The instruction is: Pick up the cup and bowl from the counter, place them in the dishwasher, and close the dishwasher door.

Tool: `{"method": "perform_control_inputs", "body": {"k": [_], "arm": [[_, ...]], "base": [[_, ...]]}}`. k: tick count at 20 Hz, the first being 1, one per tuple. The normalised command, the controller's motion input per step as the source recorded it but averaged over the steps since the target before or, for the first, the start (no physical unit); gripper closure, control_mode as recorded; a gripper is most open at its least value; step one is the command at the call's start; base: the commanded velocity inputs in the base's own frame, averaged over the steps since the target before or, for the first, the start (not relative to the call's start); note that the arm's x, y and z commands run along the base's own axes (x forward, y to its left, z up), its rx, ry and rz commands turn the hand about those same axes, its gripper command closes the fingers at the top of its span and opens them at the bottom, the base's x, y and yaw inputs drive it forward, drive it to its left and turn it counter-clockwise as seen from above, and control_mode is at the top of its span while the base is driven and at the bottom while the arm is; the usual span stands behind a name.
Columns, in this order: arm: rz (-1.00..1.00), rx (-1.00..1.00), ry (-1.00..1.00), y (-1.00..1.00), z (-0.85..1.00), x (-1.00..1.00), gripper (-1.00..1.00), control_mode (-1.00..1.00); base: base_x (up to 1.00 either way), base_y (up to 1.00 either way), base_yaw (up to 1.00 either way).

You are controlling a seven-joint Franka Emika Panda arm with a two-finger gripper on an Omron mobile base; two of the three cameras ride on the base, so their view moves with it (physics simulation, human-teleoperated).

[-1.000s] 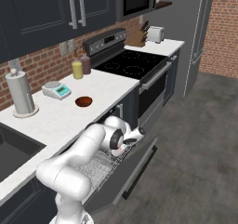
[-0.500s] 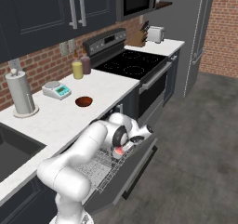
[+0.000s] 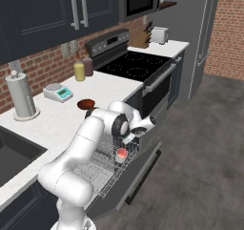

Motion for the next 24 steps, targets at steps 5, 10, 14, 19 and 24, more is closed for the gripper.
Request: {"method": "perform_control_inputs", "body": {"k": [5,10,14,19,24], "arm": [[-0.05,0.00,-0.11,0.00,0.98,-0.47,-1.00,-1.00],[-0.16,-0.06,0.00,0.00,0.99,-0.43,-1.00,-1.00],[-0.22,-0.03,0.02,0.10,0.87,-0.36,-1.00,-1.00],[-0.21,0.00,0.00,0.03,0.99,-0.40,-1.00,-1.00],[-0.11,0.00,0.00,0.04,1.00,-0.43,-1.00,-1.00]], "base": [[0.00,0.00,0.00],[0.00,0.00,0.00],[0.00,0.00,0.00],[0.00,0.00,0.00],[0.00,0.00,0.00]]}}
